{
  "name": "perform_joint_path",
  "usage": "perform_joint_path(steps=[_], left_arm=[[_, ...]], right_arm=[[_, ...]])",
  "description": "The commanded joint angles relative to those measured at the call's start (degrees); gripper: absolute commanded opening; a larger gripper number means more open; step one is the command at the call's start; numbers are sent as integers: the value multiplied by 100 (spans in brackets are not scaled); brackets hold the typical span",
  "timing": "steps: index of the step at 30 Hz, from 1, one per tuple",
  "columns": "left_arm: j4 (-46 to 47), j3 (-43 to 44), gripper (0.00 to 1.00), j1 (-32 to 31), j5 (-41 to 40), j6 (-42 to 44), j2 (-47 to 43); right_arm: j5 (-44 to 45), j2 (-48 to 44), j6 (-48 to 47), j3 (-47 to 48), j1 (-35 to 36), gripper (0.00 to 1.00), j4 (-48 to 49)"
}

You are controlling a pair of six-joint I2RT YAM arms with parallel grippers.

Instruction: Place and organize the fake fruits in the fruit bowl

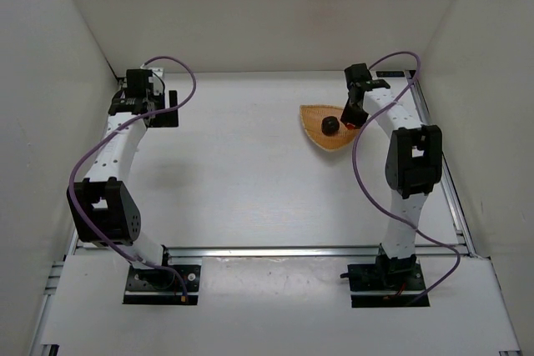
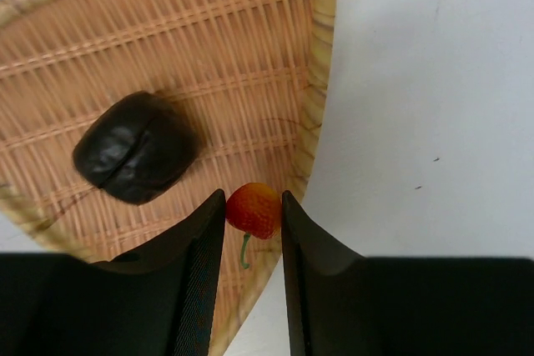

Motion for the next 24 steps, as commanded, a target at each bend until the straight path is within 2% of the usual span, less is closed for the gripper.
perform_joint_path(steps=[1, 3, 5, 7, 8, 10, 11, 15, 19, 24], left_arm=[[-60, 189, 99, -38, 92, 25, -50], [-113, 189, 99, -38, 92, 25, -50], [-113, 189, 99, -38, 92, 25, -50], [-113, 241, 99, -38, 92, 77, -50], [-113, 241, 99, -38, 144, 77, -50], [-165, 242, 99, -38, 197, 77, -50], [-165, 242, 99, -38, 197, 77, -50], [-165, 294, 99, -38, 197, 77, -50], [-218, 294, 99, -38, 57, 77, -112], [-218, 181, 99, 155, 4, 77, -270]], right_arm=[[-92, 141, -189, 412, -116, 22, -8], [-197, 317, -294, 658, -116, 29, -8], [-251, 387, -295, 782, -168, 41, -60], [-251, 388, -295, 782, -168, 54, -60], [-251, 388, -295, 852, -168, 66, -60], [-251, 388, -348, 923, -168, 74, -140], [-190, 388, -348, 984, -168, 83, -209], [30, -172, -409, 985, -168, 92, -385], [110, -1157, -348, 388, -239, 99, -386], [-390, -2633, -225, -1114, -1046, 99, -386]])
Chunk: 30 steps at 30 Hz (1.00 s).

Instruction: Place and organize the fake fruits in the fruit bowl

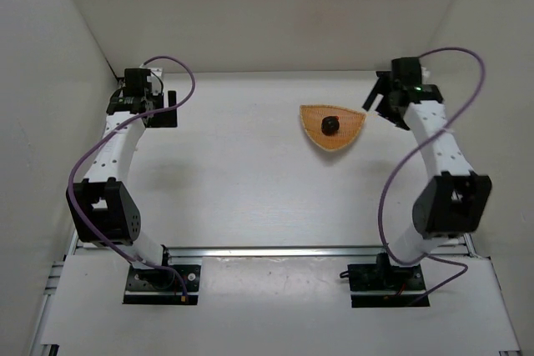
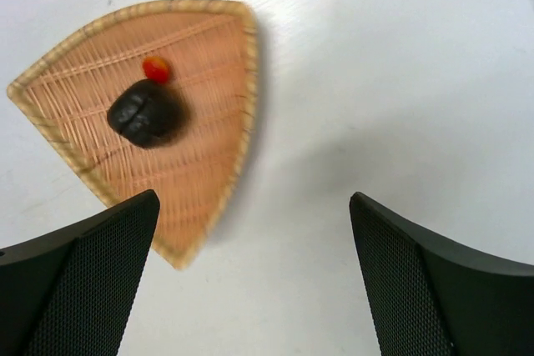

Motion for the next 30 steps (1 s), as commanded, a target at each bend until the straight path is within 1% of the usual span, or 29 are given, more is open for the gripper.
perform_joint_path(steps=[1, 2, 3, 6, 7, 10, 12, 16, 20, 24, 30], left_arm=[[-41, 86, 99, 134, -61, -43, -329], [-41, 8, 99, 221, -114, -43, -390], [-41, -71, 99, 300, -184, -104, -391], [-41, -212, 99, 362, -377, -105, -523], [-41, -213, 99, 423, -378, -157, -610], [-94, -353, 99, 476, -519, -157, -838], [-155, -537, 99, 529, -579, -157, -1031], [-207, -792, 99, 704, -694, -157, -1366], [-208, -1003, 99, 767, -694, -157, -1595], [-322, -1065, 99, 767, -694, -157, -1796], [-375, -1118, 99, 767, -694, -157, -1797]], right_arm=[[-466, -1013, 40, -761, -636, 99, -115], [-530, -1406, -38, -990, -846, 99, -62], [-531, -1602, -100, -1409, -935, 99, -62], [-583, -2235, -153, -1966, -1182, 99, -62], [-583, -2376, -153, -2298, -1269, 99, -62], [-732, -2981, -154, -2696, -1445, 99, -62], [-733, -3185, -154, -3011, -1515, 99, -62], [-663, -3668, -101, -3364, -1796, 99, -62], [-663, -3914, -101, -3523, -1920, 99, -62], [-523, -4029, -48, -3585, -1920, 99, -166], [-460, -4161, -48, -3708, -1920, 99, -219]])
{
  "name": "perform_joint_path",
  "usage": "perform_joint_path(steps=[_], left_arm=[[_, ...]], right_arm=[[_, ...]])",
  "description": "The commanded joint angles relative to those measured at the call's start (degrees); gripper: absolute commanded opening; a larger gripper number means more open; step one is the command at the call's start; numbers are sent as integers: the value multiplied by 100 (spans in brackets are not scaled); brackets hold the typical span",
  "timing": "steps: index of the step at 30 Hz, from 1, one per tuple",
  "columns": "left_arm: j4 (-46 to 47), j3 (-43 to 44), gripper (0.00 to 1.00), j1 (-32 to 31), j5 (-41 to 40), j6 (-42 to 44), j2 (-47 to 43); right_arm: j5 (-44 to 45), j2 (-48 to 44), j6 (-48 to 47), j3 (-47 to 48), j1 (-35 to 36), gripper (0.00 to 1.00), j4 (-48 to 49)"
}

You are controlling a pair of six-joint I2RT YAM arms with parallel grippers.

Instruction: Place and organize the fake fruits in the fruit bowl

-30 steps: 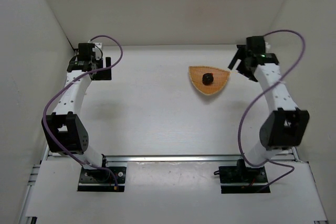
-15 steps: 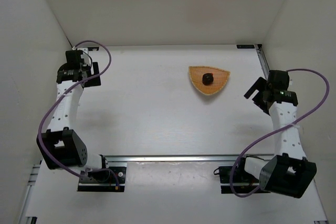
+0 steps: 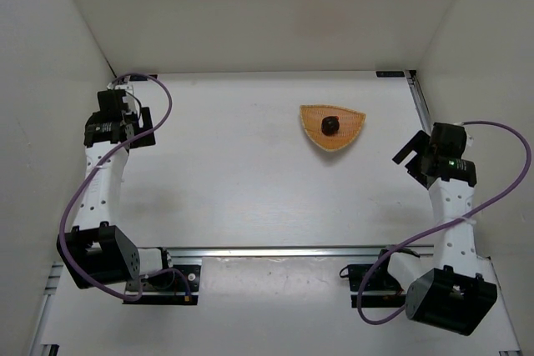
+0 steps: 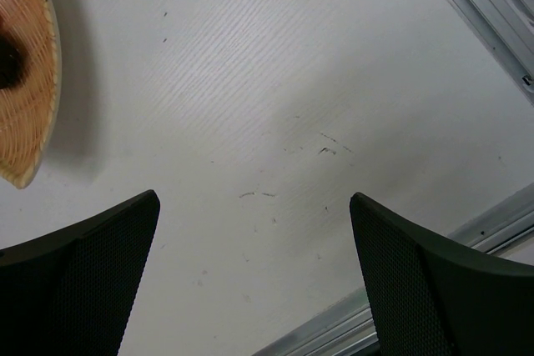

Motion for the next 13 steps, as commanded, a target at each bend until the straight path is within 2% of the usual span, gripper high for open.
perform_joint_path(steps=[1, 13], left_arm=[[-71, -27, 99, 17, -80, -46, -212], [-124, 78, 99, 17, 25, -99, -160]], right_arm=[[101, -174, -7, -38, -23, 99, -65], [101, -342, -7, -196, -23, 99, -65]])
